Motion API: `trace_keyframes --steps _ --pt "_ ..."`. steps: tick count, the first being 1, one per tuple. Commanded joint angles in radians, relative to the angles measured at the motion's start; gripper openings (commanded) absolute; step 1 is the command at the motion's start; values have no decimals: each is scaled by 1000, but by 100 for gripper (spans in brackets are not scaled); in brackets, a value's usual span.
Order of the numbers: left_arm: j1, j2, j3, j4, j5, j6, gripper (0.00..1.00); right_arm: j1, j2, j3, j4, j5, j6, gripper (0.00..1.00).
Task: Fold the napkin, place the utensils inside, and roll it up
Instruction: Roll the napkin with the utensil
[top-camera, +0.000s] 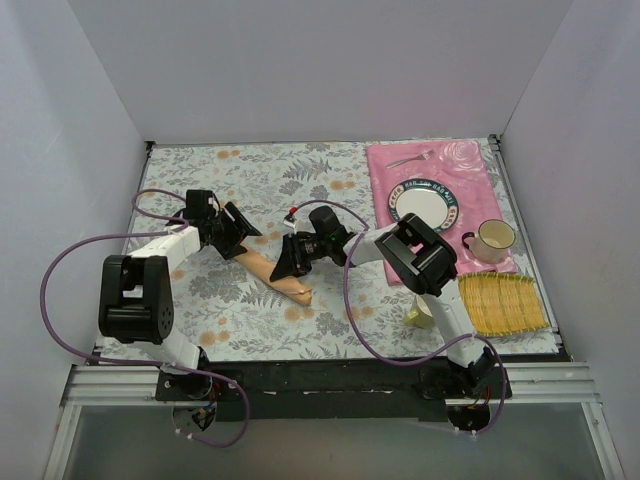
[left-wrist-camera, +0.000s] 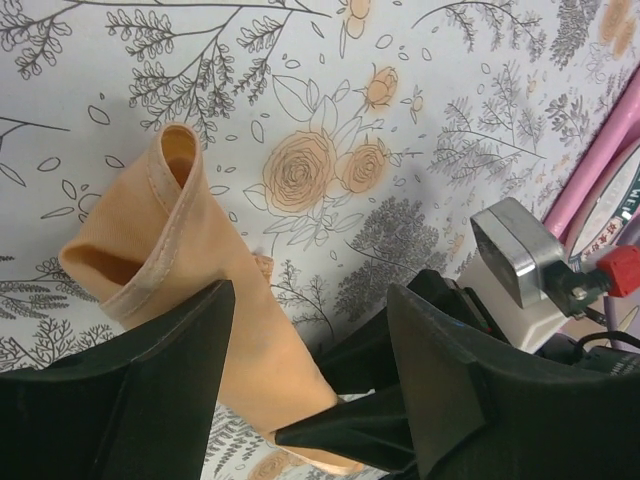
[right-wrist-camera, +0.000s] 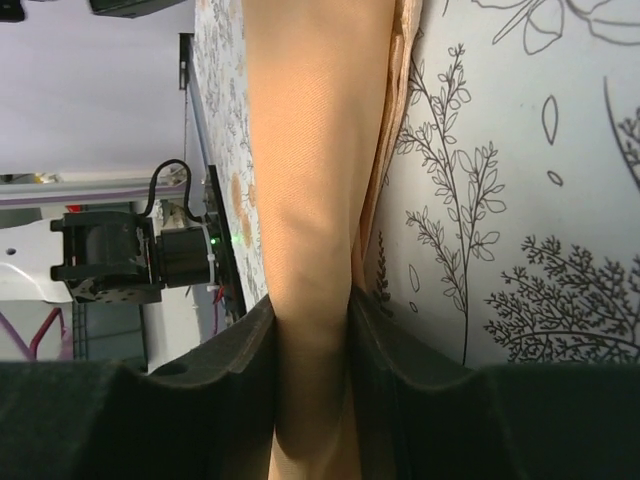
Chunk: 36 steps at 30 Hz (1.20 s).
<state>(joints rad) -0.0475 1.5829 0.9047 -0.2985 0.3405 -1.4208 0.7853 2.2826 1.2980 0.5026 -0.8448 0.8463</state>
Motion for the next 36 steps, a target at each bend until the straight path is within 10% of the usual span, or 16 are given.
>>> trace_keyframes --steps 1,15,25,36 --pt "5 25 -18 39 -29 13 61 -9 -5 -14 56 -31 33 42" --pt "5 92 14 53 -34 31 61 47 -153 326 -872 461 -699 72" --pt "5 104 37 39 -32 39 61 221 -181 442 -983 900 -906 74" --pt "5 112 85 12 -44 48 61 319 -285 345 -892 1007 -992 74"
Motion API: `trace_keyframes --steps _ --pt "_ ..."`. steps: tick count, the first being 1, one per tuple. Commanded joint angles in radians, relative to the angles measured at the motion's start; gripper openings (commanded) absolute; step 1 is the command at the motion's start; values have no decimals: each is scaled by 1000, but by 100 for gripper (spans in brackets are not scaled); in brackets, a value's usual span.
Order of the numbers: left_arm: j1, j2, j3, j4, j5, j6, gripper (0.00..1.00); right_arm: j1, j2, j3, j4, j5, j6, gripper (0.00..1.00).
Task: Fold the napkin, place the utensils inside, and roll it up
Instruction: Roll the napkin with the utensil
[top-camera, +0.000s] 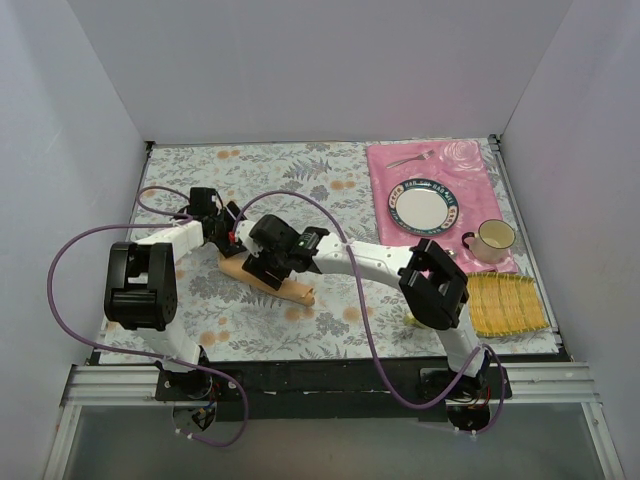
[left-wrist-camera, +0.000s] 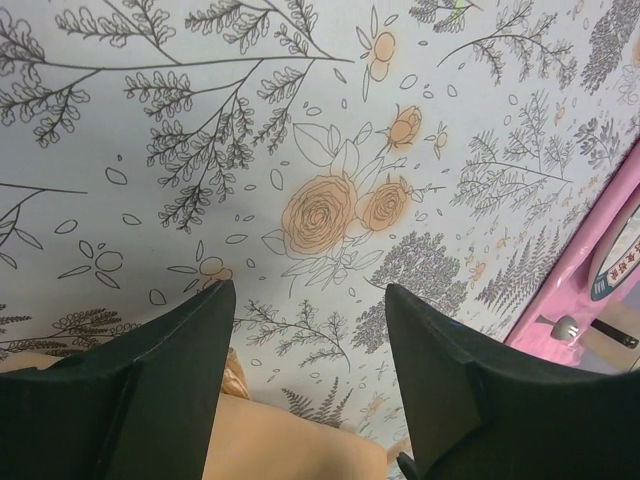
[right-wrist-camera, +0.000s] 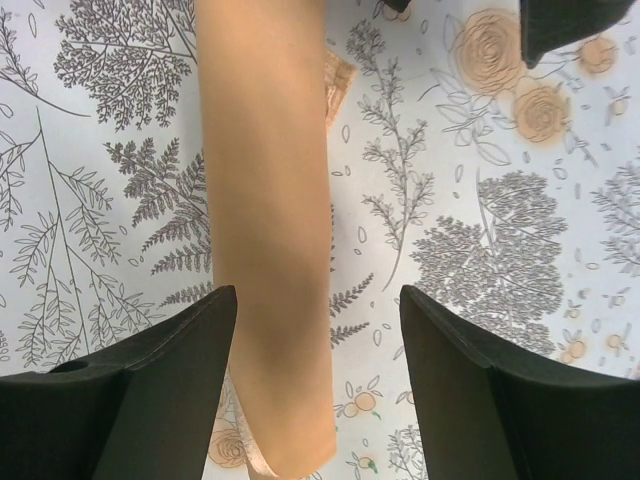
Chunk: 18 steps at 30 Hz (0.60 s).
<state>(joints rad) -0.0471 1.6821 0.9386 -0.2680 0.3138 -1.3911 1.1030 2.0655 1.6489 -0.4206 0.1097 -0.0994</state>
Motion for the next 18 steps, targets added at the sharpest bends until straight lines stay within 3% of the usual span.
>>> trace_keyframes --steps 1,6,10,14,18 --pt "4 11 57 -22 -21 20 61 4 -68 -5 28 27 -54 74" --pt "4 -12 129 -91 -57 17 63 52 -59 -47 43 30 -79 74" --pt "4 -48 207 -224 -185 -58 66 73 -41 -52 52 71 -102 74" --pt "4 -113 218 -324 -295 -124 68 89 -13 -43 55 77 -109 74" --pt "4 -169 198 -384 -301 -152 70 97 13 -47 57 102 -108 73"
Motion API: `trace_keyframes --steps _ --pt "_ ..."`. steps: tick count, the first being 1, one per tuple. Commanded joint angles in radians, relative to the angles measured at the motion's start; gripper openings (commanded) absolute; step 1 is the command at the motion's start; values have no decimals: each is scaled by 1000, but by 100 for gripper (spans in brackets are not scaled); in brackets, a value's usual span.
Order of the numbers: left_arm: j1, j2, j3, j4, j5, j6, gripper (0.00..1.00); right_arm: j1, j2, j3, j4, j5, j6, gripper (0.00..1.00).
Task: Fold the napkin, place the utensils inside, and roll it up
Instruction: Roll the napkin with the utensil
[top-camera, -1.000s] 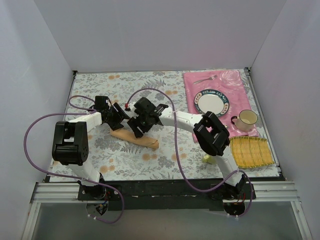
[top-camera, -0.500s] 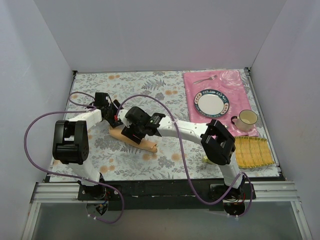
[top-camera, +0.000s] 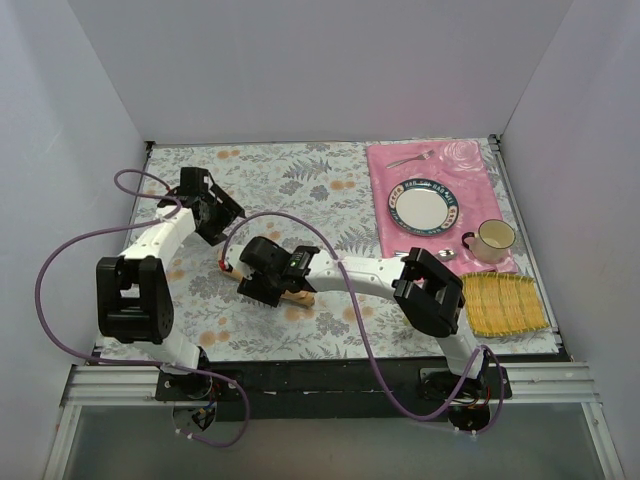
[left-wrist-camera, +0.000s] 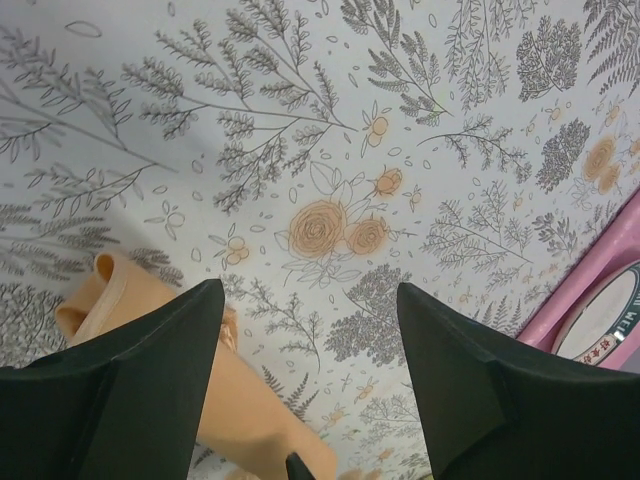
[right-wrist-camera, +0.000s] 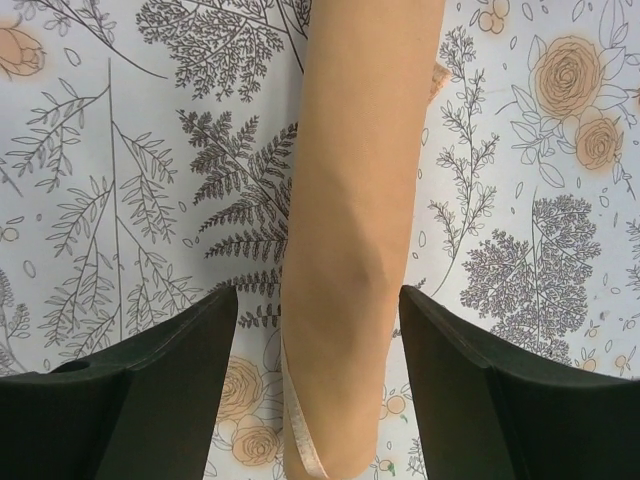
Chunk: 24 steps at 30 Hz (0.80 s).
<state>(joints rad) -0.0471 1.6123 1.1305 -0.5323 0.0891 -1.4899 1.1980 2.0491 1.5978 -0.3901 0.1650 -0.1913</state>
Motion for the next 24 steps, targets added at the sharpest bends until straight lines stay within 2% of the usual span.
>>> trace_keyframes --steps 1,9,15,19,21,24 --pt "4 -112 -1 -130 -77 -56 70 2 36 -5 31 57 -13 73" --pt "4 -264 -83 -152 -61 -46 70 11 69 -33 63 188 0 68" --pt "4 -287 -95 -164 -45 -17 70 8 101 -26 71 182 26 61" --pt "4 -287 -103 -135 26 26 70 -26 114 -12 63 116 91 46" --pt "6 -282 -100 -127 50 55 70 -49 105 -15 68 61 145 42" --pt "6 -273 -86 -117 72 85 70 -112 103 -16 74 -108 208 37"
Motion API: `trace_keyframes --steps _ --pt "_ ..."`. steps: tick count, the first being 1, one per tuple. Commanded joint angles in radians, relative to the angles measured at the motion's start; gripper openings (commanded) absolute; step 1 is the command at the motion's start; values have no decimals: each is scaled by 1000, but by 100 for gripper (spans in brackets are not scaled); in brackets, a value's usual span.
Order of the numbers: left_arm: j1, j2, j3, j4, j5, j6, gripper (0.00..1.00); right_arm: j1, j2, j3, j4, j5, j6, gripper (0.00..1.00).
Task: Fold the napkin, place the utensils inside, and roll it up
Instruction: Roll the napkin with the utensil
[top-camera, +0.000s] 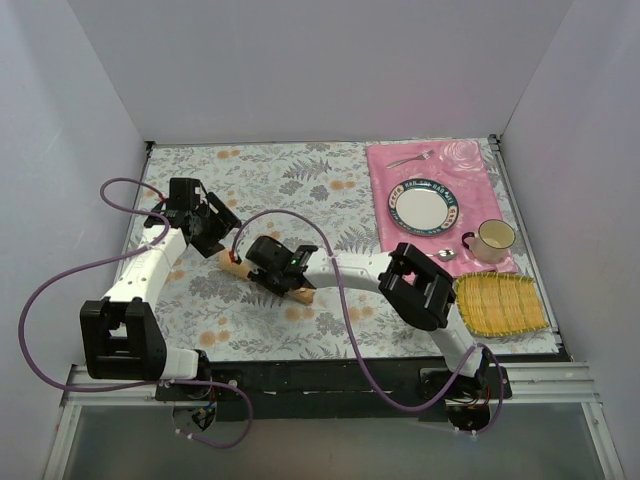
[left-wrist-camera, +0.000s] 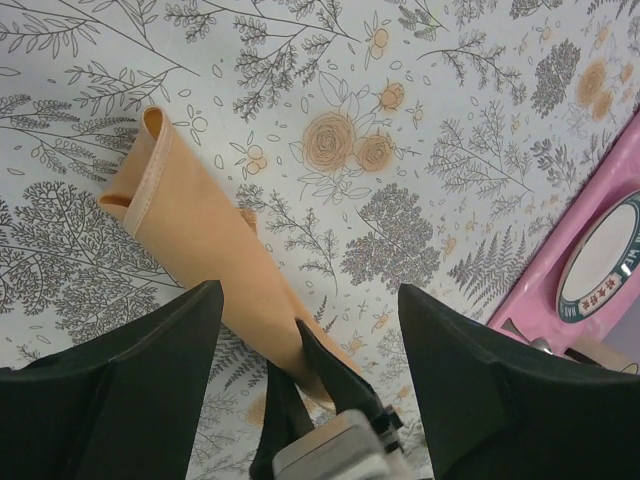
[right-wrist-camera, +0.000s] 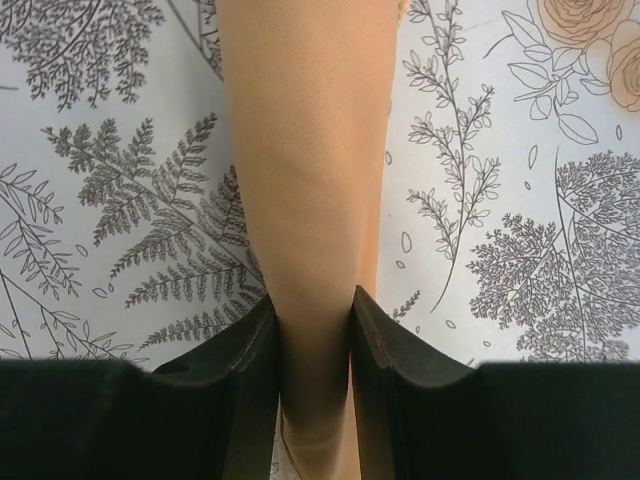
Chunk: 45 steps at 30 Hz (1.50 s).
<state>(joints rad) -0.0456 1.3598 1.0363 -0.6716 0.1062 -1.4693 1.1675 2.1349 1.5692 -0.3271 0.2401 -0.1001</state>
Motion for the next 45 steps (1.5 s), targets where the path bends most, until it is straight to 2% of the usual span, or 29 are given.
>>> trace_keyframes --steps 1,3,4,10,16,19,23,29,36,38,41,45 --pt "6 -15 22 23 65 70 70 -116 16 8 13 -294 155 34" --pt "10 7 39 20 99 92 70 -158 22 -8 54 -422 198 33" --pt "15 18 45 21 116 99 70 -199 29 -5 54 -553 241 30" --pt "21 78 36 64 269 92 70 -310 85 -57 169 -896 373 30" --pt "21 93 -67 225 337 32 70 -359 125 -135 371 -1099 548 31" --pt "21 117 -96 302 346 14 69 -370 129 -169 425 -1130 602 31" --pt "21 171 -110 351 346 4 68 -382 140 -187 485 -1157 654 32" --pt "21 170 -157 392 334 1 68 -397 129 -219 550 -1171 714 37" --pt "21 159 -213 402 299 24 68 -390 79 -147 364 -1060 577 51" --pt "21 162 -214 402 294 30 68 -387 57 -100 242 -1006 496 56" --pt "23 167 -213 406 290 32 68 -373 25 -37 107 -899 421 61" --pt "23 177 -203 406 291 36 68 -318 -15 58 -27 -683 268 68"
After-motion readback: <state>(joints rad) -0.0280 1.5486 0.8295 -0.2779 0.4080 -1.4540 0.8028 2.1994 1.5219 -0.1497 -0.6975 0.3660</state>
